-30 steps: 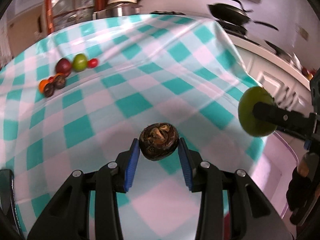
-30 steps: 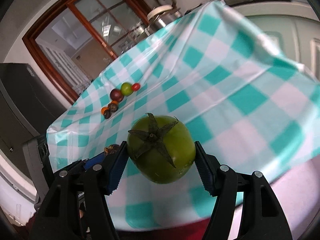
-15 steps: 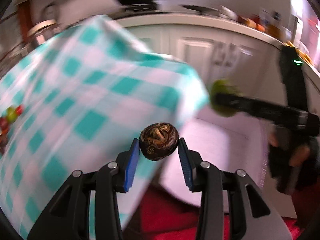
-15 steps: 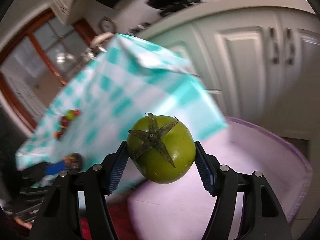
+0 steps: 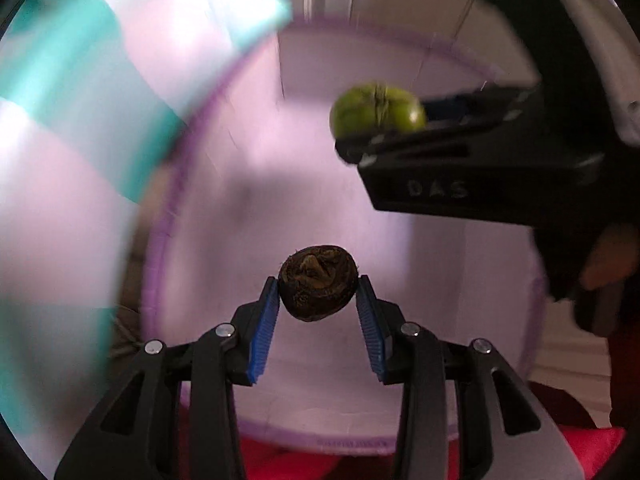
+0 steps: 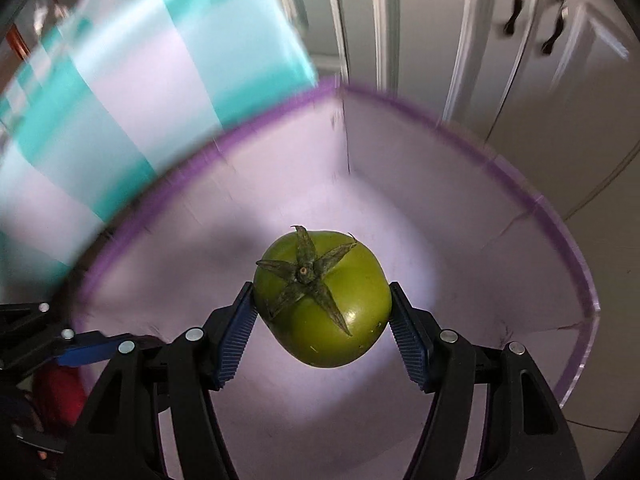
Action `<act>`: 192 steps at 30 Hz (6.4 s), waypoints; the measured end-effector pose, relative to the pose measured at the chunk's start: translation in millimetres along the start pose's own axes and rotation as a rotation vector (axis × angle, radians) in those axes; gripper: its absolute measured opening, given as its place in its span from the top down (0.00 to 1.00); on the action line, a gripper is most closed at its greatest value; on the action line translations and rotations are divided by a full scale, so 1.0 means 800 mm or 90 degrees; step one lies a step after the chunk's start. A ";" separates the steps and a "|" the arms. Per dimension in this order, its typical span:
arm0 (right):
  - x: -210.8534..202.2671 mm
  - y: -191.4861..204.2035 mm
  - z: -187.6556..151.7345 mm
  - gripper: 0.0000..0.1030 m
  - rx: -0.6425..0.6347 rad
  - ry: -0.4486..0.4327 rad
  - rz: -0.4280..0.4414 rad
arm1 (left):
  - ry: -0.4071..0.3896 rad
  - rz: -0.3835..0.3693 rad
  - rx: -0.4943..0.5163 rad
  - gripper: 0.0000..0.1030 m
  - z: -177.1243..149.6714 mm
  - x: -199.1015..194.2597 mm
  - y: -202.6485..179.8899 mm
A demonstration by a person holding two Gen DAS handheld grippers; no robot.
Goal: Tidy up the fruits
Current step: 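Carry both held fruits over the white purple-rimmed bin, then open both tools to drop the fruits into the bin, then move both open tools back over the fruit pile, then grasp the red plum tomato with the right tool, then grasp another dark brown fruit with the left tool while the right tool holds the tomato, then carry both held fruits over the white bin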
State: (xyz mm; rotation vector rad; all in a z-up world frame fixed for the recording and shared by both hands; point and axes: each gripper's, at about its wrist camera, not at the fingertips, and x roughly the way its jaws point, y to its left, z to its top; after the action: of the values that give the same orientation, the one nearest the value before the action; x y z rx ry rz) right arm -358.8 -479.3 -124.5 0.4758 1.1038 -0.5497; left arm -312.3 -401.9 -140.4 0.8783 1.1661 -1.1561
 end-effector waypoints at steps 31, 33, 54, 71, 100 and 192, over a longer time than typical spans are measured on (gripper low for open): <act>-0.171 -0.001 0.029 0.20 0.038 -0.246 0.067 | -0.419 0.093 0.027 0.06 -0.073 -0.206 0.003; -0.198 0.037 0.038 0.18 0.010 -0.274 0.105 | -0.457 0.135 -0.057 0.06 -0.102 -0.241 0.050; -0.074 0.544 0.165 0.14 -0.286 -0.207 0.246 | -0.443 0.377 -0.923 0.02 -0.374 -0.334 0.574; 0.018 0.754 0.295 0.37 -0.464 -0.165 0.223 | -0.495 0.305 -0.948 0.02 -0.389 -0.307 0.603; 0.022 0.752 0.298 0.60 -0.581 -0.130 0.191 | -0.499 0.264 -0.990 0.02 -0.397 -0.293 0.608; -0.217 0.297 0.049 0.61 -0.287 -0.315 0.265 | -0.368 0.265 -0.505 0.63 -0.223 -0.284 0.248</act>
State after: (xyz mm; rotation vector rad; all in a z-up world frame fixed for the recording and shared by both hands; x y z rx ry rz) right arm -241.6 -288.9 70.7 0.1487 0.5975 -0.0336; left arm -158.6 -140.0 34.8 0.1300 0.7901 -0.4667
